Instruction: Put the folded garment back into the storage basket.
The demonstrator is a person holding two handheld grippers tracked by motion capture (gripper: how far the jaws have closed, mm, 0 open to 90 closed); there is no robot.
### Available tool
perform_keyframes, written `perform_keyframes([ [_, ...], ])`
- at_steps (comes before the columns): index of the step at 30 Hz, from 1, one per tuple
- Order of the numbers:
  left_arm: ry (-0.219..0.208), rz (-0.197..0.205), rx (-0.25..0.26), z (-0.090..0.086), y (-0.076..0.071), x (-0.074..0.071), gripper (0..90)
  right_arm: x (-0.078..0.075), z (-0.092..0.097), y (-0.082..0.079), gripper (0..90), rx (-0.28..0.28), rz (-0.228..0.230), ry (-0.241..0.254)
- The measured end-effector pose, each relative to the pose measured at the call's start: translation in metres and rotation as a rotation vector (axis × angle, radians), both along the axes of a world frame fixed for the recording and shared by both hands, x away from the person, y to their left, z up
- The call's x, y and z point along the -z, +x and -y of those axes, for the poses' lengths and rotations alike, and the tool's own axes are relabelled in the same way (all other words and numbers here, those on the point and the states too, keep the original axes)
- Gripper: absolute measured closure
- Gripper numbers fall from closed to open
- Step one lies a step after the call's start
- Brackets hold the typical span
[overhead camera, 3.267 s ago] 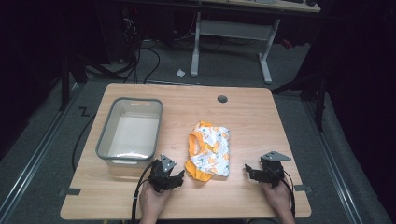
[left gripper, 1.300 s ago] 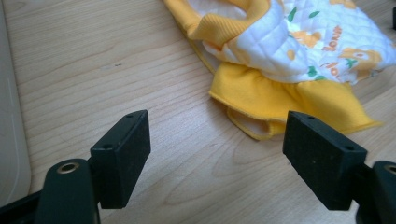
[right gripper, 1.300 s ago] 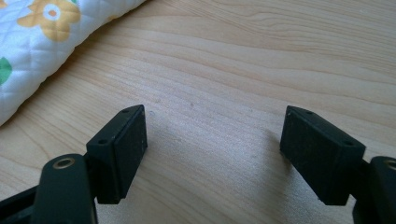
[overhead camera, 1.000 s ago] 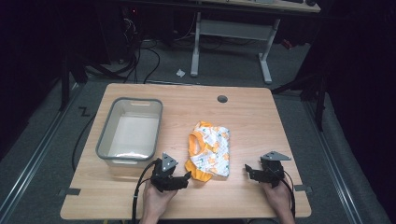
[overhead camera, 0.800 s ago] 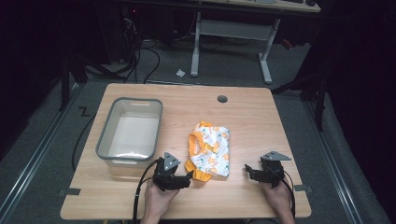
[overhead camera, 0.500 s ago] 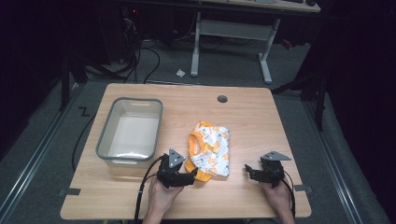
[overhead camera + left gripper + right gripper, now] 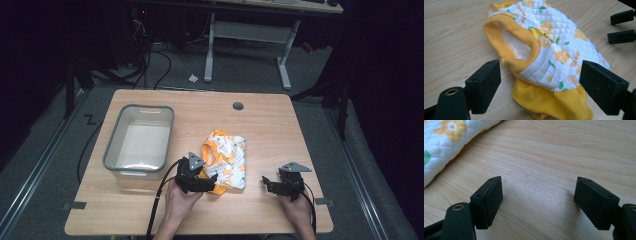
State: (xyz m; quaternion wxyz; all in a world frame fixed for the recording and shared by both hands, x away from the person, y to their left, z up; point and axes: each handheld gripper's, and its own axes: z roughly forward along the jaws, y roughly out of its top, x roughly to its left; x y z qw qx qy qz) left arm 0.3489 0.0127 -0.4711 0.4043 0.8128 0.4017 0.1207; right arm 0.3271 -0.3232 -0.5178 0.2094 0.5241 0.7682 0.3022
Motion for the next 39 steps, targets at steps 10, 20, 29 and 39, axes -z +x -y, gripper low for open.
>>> perform_keyframes([
  [10, 0.004, -0.009, -0.023, 0.005, 0.018, -0.003, 16.2, 0.000, 0.000, 0.000, 23.3, 0.000, 0.001, 0.000],
  [20, 0.025, -0.034, -0.038, 0.014, 0.038, 0.000, 15.8, 0.000, 0.000, 0.000, 23.3, 0.001, 0.000, 0.001],
  [29, 0.038, -0.060, -0.057, 0.022, 0.054, 0.009, 15.6, 0.000, 0.000, 0.000, 23.3, 0.001, 0.000, 0.001],
  [39, 0.055, -0.094, -0.073, 0.026, 0.063, 0.023, 15.3, 0.000, 0.000, 0.000, 23.3, 0.001, 0.000, 0.001],
])
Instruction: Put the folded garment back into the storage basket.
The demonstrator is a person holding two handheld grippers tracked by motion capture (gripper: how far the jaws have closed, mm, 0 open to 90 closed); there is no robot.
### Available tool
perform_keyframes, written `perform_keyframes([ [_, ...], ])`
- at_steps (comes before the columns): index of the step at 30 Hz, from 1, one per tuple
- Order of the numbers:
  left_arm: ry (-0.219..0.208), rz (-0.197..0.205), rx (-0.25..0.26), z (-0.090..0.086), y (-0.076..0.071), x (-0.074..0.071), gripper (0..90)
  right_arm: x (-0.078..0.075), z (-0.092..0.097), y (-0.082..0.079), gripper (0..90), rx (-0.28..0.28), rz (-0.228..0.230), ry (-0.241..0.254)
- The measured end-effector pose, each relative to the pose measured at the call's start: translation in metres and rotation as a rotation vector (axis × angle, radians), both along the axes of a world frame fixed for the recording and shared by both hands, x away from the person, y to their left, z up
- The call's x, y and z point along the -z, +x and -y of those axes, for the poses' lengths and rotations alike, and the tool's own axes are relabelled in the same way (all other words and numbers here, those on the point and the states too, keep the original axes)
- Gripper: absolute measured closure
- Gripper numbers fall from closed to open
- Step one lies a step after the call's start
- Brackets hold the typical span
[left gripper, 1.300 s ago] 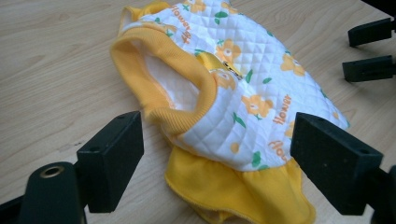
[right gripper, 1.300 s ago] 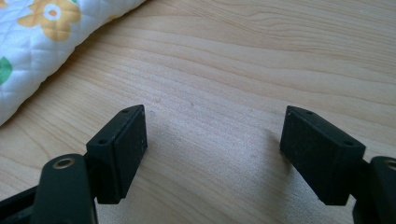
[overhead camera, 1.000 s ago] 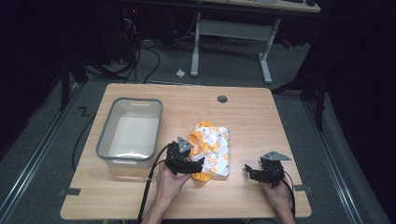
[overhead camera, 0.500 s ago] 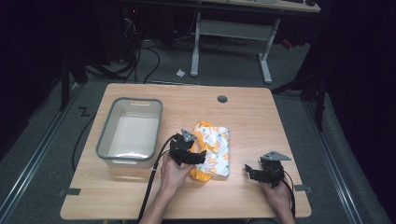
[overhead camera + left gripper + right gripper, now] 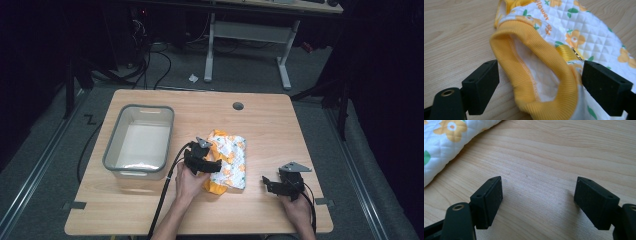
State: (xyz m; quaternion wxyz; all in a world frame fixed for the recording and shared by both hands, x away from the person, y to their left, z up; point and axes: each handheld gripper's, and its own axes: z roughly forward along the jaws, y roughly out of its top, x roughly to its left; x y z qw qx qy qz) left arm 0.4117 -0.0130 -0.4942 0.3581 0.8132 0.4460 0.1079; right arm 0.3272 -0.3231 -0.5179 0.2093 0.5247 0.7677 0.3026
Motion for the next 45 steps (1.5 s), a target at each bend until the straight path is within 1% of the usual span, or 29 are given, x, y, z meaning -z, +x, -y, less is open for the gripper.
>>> perform_keyframes([
  [1, 0.004, -0.016, -0.007, 0.000, 0.000, 0.002, 15.2, 0.000, 0.000, 0.000, 23.3, 0.000, 0.000, 0.000],
  [2, 0.006, -0.021, -0.010, 0.001, 0.001, 0.003, 15.1, 0.000, 0.000, 0.000, 23.4, 0.000, 0.000, 0.000],
  [4, 0.014, -0.028, -0.008, 0.001, 0.002, 0.006, 15.0, 0.000, 0.000, 0.000, 23.3, 0.000, 0.000, 0.000],
  [7, 0.020, -0.027, -0.009, 0.001, 0.003, 0.010, 15.1, 0.000, 0.000, 0.000, 23.3, 0.000, 0.000, 0.000],
  [15, 0.039, -0.058, -0.004, 0.005, 0.006, 0.021, 15.1, 0.000, 0.000, 0.000, 23.4, 0.000, 0.000, -0.001],
  [16, 0.045, -0.051, -0.004, 0.006, 0.006, 0.022, 14.9, 0.000, 0.000, 0.000, 23.3, 0.001, -0.001, -0.001],
  [20, 0.056, -0.042, -0.005, 0.008, 0.005, 0.022, 16.4, 0.000, 0.000, 0.000, 23.3, 0.000, 0.000, 0.000],
  [23, 0.071, -0.028, 0.014, 0.011, 0.002, 0.021, 23.0, 0.000, 0.000, 0.000, 23.3, 0.000, 0.000, -0.001],
  [26, 0.070, -0.020, 0.029, 0.013, 0.000, 0.020, 30.8, 0.000, 0.000, 0.000, 23.3, 0.000, 0.000, 0.000],
  [32, 0.043, -0.020, 0.067, 0.015, -0.003, 0.018, 52.4, 0.000, 0.000, 0.000, 23.3, 0.000, 0.000, -0.001],
  [36, 0.017, -0.033, 0.074, 0.014, -0.002, 0.018, 62.8, 0.000, 0.000, 0.000, 23.3, 0.000, 0.000, -0.001],
  [38, 0.006, -0.040, 0.075, 0.014, -0.002, 0.018, 67.1, 0.000, 0.000, 0.000, 23.3, 0.001, -0.001, 0.000],
  [41, -0.003, -0.031, 0.073, 0.015, -0.003, 0.018, 71.5, 0.000, 0.000, 0.000, 23.3, 0.000, 0.000, -0.001],
  [45, -0.040, -0.031, 0.064, 0.012, -0.003, 0.018, 73.9, 0.000, 0.000, 0.000, 23.3, 0.000, 0.000, 0.000],
])
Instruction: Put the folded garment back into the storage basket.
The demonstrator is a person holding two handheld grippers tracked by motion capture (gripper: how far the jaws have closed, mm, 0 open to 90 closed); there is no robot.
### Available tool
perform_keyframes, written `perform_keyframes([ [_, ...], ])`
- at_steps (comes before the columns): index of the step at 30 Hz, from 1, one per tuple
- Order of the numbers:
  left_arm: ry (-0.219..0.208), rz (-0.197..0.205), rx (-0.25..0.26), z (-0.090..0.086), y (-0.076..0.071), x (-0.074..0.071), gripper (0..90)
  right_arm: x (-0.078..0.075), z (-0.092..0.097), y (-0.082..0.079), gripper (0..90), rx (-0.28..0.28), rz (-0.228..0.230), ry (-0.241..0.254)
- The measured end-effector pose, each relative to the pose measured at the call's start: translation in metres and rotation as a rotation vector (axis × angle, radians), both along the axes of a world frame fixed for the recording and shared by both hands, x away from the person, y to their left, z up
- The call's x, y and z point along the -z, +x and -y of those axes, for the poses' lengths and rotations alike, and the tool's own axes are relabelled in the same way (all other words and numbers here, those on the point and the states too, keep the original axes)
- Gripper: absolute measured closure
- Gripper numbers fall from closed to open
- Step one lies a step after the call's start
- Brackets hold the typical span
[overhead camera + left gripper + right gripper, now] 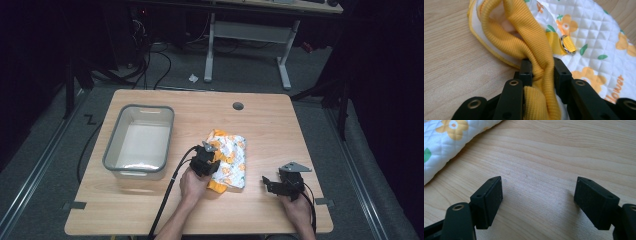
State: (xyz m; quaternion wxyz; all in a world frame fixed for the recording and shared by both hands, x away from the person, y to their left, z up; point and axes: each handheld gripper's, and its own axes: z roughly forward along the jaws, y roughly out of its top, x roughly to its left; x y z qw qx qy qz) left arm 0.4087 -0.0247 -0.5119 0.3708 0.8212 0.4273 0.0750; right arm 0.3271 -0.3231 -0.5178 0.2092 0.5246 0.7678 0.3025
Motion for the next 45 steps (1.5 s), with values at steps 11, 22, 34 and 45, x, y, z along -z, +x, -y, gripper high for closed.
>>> perform_keyframes([
  [11, -0.078, 0.046, 0.015, -0.011, -0.007, -0.024, 75.4, 0.000, 0.000, 0.000, 23.3, 0.000, 0.000, 0.000],
  [22, -0.130, 0.094, 0.028, -0.025, -0.015, -0.050, 75.8, 0.000, 0.000, 0.000, 23.3, -0.001, 0.000, -0.001],
  [34, -0.171, 0.127, 0.037, -0.041, -0.020, -0.070, 75.9, 0.000, 0.000, 0.000, 23.3, -0.002, 0.001, -0.001],
  [45, -0.190, 0.126, 0.036, -0.055, -0.022, -0.080, 75.8, 0.000, 0.000, 0.000, 23.3, 0.000, -0.001, -0.001],
])
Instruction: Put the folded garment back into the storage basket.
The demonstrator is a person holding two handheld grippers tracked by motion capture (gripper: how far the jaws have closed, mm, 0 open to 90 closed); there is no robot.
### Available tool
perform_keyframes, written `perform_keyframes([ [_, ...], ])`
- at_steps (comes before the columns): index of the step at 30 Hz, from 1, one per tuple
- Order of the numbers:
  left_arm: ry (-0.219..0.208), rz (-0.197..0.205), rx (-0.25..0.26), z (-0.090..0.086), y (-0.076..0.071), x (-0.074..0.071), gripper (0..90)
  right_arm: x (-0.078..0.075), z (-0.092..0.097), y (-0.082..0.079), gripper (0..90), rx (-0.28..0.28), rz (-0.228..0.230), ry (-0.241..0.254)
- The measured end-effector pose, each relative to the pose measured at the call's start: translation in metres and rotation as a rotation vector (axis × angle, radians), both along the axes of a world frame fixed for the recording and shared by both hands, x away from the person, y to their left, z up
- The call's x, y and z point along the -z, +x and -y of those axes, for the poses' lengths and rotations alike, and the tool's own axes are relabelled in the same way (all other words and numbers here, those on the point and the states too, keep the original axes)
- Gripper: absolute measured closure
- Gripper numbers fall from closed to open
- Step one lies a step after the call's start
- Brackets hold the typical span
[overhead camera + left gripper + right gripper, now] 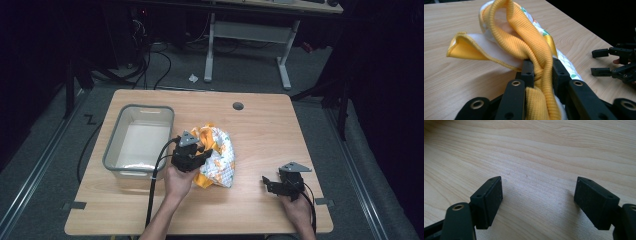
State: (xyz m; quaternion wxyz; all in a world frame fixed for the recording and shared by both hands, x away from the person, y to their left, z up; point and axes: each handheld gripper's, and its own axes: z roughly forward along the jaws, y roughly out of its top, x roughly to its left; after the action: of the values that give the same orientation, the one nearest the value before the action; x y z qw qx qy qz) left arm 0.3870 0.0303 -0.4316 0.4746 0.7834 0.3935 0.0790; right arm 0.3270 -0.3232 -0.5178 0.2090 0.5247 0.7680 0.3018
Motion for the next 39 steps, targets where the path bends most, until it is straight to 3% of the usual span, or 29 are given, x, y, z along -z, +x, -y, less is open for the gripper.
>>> perform_keyframes([
  [8, -0.029, -0.004, -0.004, -0.014, 0.000, -0.011, 75.8, 0.000, 0.000, 0.000, 23.3, -0.002, 0.001, 0.000],
  [14, -0.014, 0.015, -0.007, -0.025, -0.001, -0.021, 75.8, 0.000, 0.000, 0.000, 23.3, -0.001, 0.001, 0.000],
  [20, -0.035, 0.030, -0.020, -0.043, -0.001, -0.036, 75.8, 0.000, 0.000, 0.000, 23.3, -0.002, 0.001, 0.000],
  [27, -0.052, 0.031, -0.049, -0.064, 0.003, -0.044, 75.8, 0.000, 0.000, 0.000, 23.3, -0.002, 0.001, 0.000],
  [39, -0.030, 0.043, -0.086, -0.088, 0.008, -0.053, 75.8, 0.000, 0.000, 0.000, 23.3, -0.002, 0.001, 0.000],
])
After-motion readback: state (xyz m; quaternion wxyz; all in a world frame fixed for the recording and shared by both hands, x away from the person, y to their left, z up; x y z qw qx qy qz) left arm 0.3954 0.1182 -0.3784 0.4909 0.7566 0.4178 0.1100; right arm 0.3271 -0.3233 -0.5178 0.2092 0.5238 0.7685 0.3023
